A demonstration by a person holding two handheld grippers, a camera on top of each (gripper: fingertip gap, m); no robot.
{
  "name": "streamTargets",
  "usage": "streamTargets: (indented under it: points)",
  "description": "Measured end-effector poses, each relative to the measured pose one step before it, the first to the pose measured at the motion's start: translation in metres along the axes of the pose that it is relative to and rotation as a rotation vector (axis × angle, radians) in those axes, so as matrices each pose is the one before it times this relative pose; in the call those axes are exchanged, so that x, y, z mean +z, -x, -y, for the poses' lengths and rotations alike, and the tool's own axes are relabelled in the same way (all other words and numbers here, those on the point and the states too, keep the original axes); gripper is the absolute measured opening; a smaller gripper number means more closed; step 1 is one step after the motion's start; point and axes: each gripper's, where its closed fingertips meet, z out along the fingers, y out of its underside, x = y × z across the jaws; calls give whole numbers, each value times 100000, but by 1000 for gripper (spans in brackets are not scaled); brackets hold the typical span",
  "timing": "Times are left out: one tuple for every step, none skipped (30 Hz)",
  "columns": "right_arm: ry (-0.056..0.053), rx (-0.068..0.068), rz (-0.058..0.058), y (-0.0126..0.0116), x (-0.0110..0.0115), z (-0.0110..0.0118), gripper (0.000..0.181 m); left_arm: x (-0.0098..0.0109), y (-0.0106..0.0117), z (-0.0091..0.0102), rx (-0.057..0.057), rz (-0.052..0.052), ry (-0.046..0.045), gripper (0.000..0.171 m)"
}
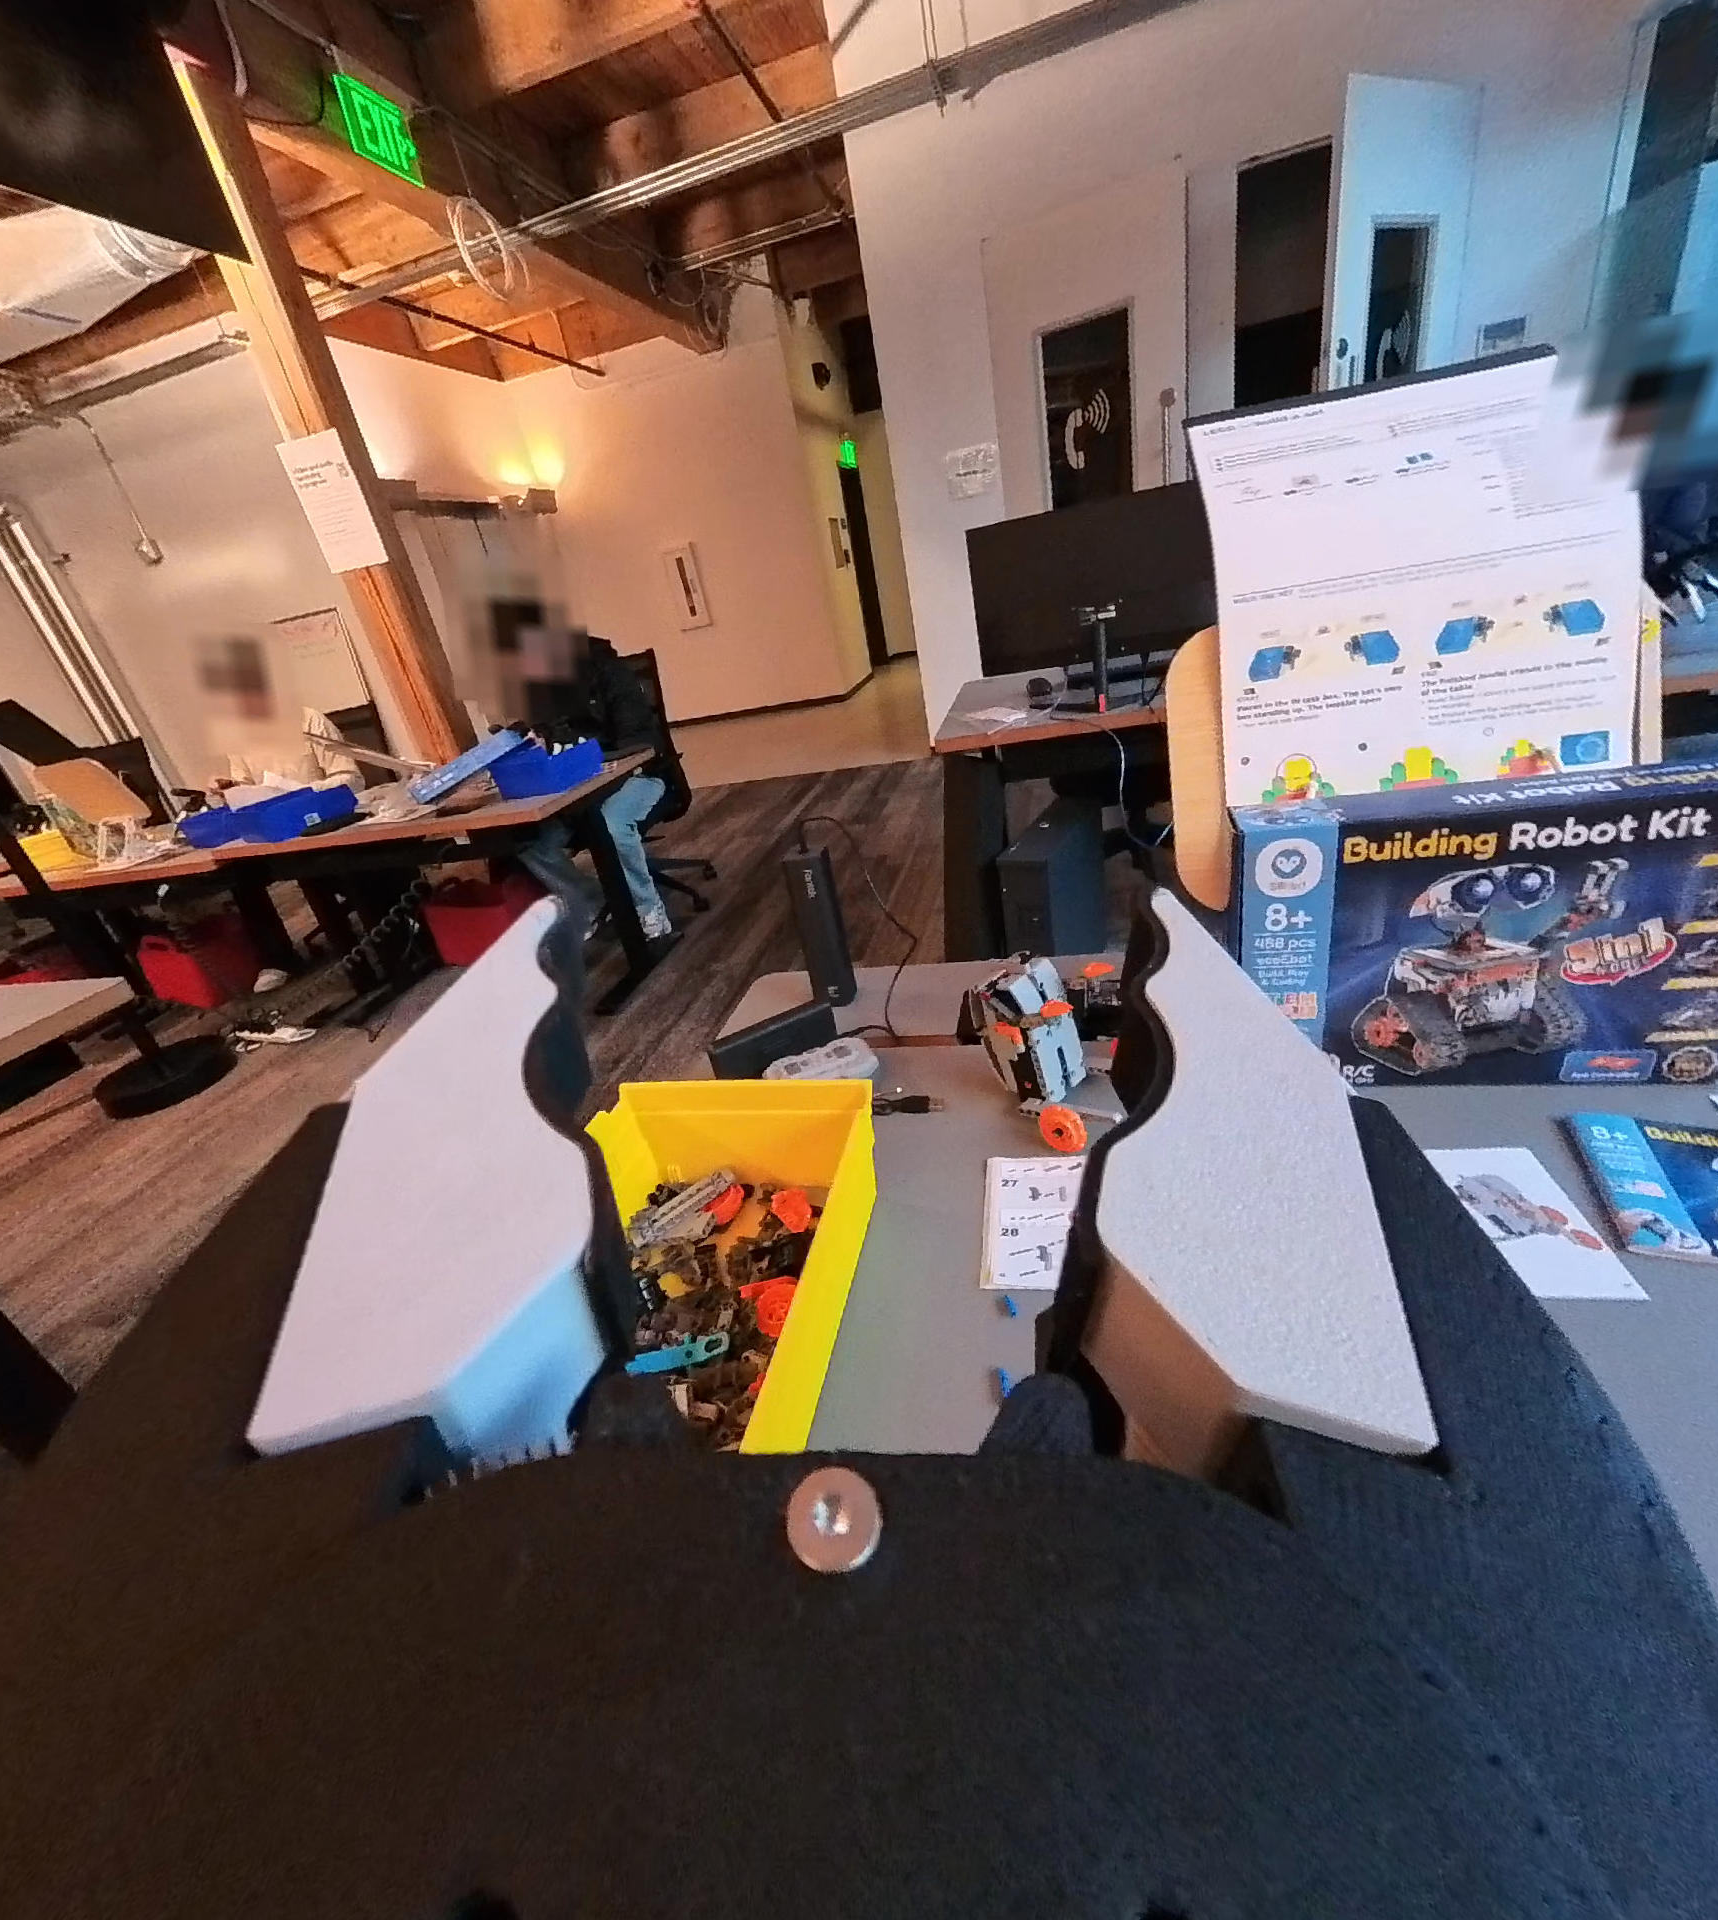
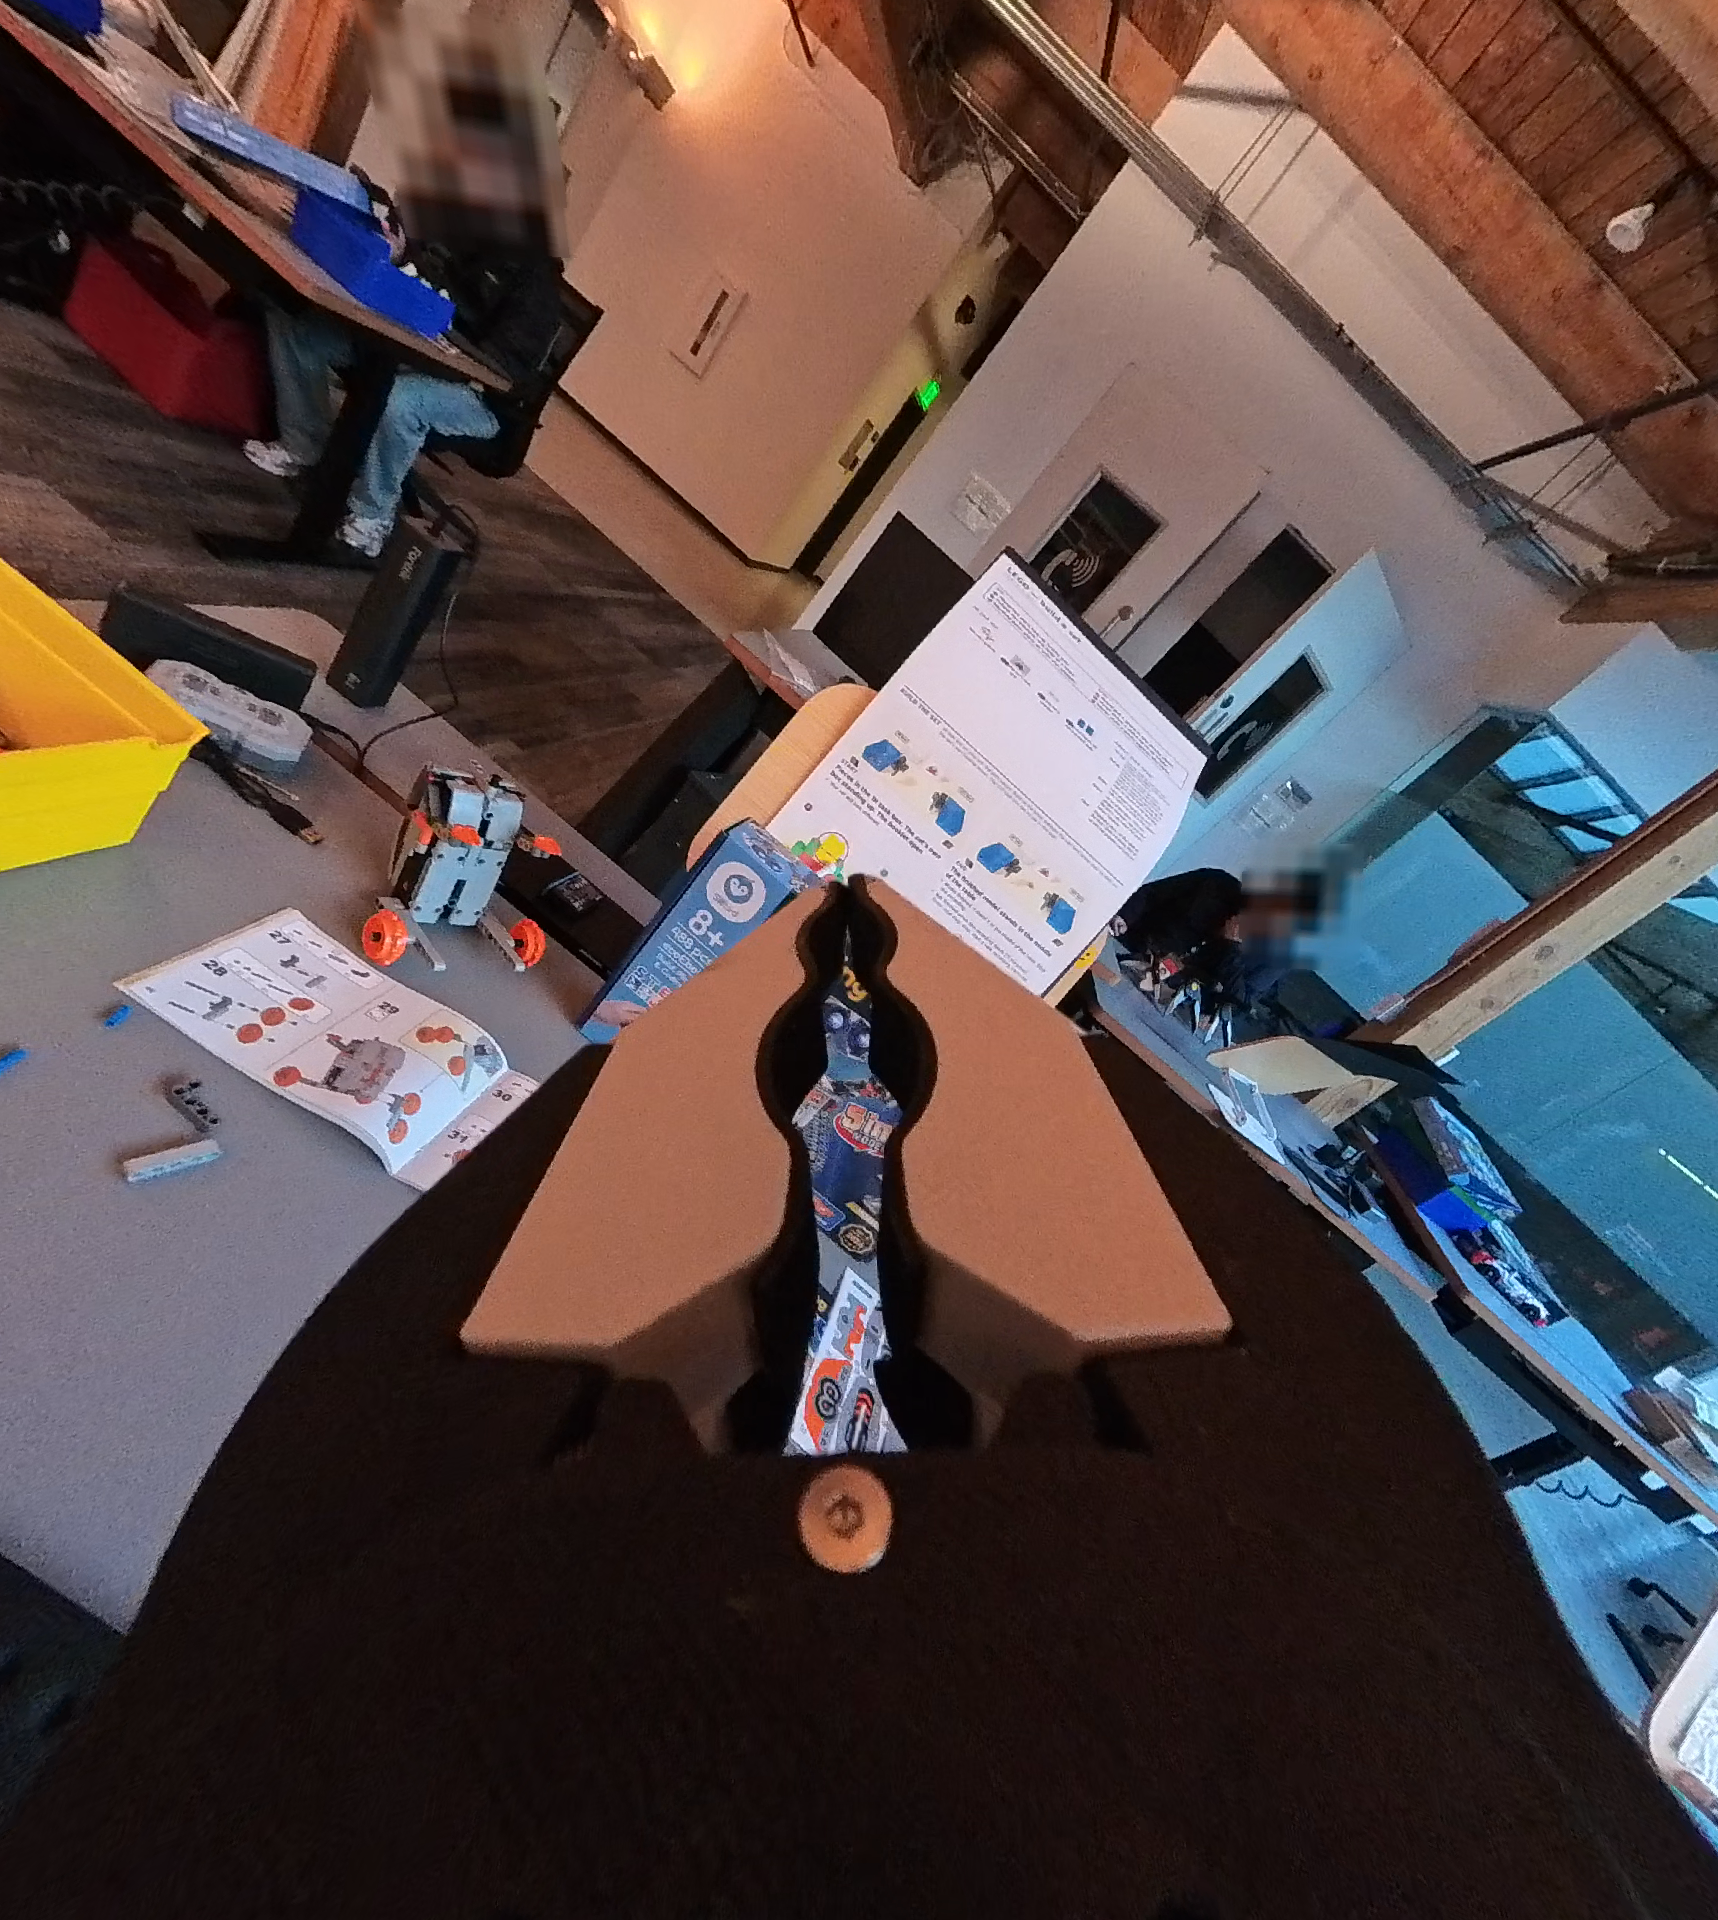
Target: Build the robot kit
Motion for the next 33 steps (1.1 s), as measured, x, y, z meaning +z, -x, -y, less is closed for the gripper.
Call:
streamTargets:
  points:
    - [222,-18,-53,-26,23,-73,0,8,22,-43,-321,-155,60,102]
    - [179,-88,-100,-1,36,-64,0,4,7,-36,-156,-118,-11,102]
    - [175,-71,-93,0,46,-78,0,-13,-11,-35,-14,-89,-34,102]
    - [131,60,122,40,49,-57,0,-4,-22,-29,-1,-189,-12,102]
    - [123,112,180,51,70,-71,0,2,-43,-46,-67,-371,19,102]
    - [286,-61,26,32,88,-95,0,21,-50,-71,-167,-523,145,102]
    - [208,-65,108,56,93,-100,0,47,-27,-118,-275,-573,257,102]
    - [-10,420,652,127,108,-100,0,80,-11,-148,-436,-872,214,102]
    - [-218,983,1701,268,160,-158,0,136,-22,-196,-807,-1620,157,102]
    - [-248,1934,3220,460,240,-306,0,193,113,-274,-1345,-2205,239,103]
    - [-277,2942,4347,580,331,-491,0,231,438,-448,-1774,-2179,806,103]
    - [-325,3297,4632,532,458,-689,0,206,829,-532,-2263,-2043,1209,104]
    - [357,3160,4521,402,600,-1019,0,123,1122,-433,-2619,-2370,299,103]
    - [648,2602,4436,271,708,-1244,0,35,1187,-298,-2594,-3533,-572,98]
    - [496,1973,4363,158,795,-1367,0,-75,1019,-317,-2447,-5499,-735,87]
    - [8,1571,4306,68,854,-1399,0,-228,718,-557,-3003,-7456,207,74]
    - [-370,958,4260,62,896,-1415,0,-403,450,-837,-3691,-8540,1445,65]
    - [-288,1350,1997,-222,900,-1480,0,-560,397,-945,-3567,-7869,1233,55]
    - [-777,1534,197,-409,924,-1443,3,-624,662,-942,-2575,-4978,194,44]
    - [-1006,1286,692,-246,946,-1387,3,-602,1089,-985,-1079,-969,-482,37]
    - [-1427,1549,1487,-48,938,-1247,4,-489,1409,-1089,251,2052,-141,37]
    - [-1581,2609,391,-192,902,-1103,6,-310,1576,-1278,1047,3642,1266,37]
    - [-1526,3084,-274,-312,836,-921,8,-84,1605,-1502,1421,4290,3257,38]
    - [-1924,2760,242,-241,764,-596,8,134,1373,-1604,2068,3570,4704,38]
    - [-2508,1639,484,-225,674,-214,8,283,1034,-1496,2821,2545,4864,38]
    - [-2477,370,-396,-375,601,105,7,361,875,-1231,2988,2593,4165,38]
    - [-1999,-600,-912,-469,589,315,6,426,751,-883,2356,2895,2819,38]
    - [-1766,-1377,-411,-440,580,526,6,440,454,-542,1373,1751,1413,37]
    - [-2230,-1509,-7,-427,539,787,3,448,82,-264,376,-69,317,37]
    - [-2760,-1501,1307,-302,473,987,0,458,-96,-7,-384,-864,-623,36]
    - [-2737,-1180,3010,-84,409,1087,0,442,-158,229,-648,-864,-1351,34]
    - [-2094,-836,2978,-139,326,1051,0,465,-306,463,-598,-1369,-1710,34]
    - [-863,-907,1379,-409,261,891,0,521,-495,682,-323,-2165,-1623,32]
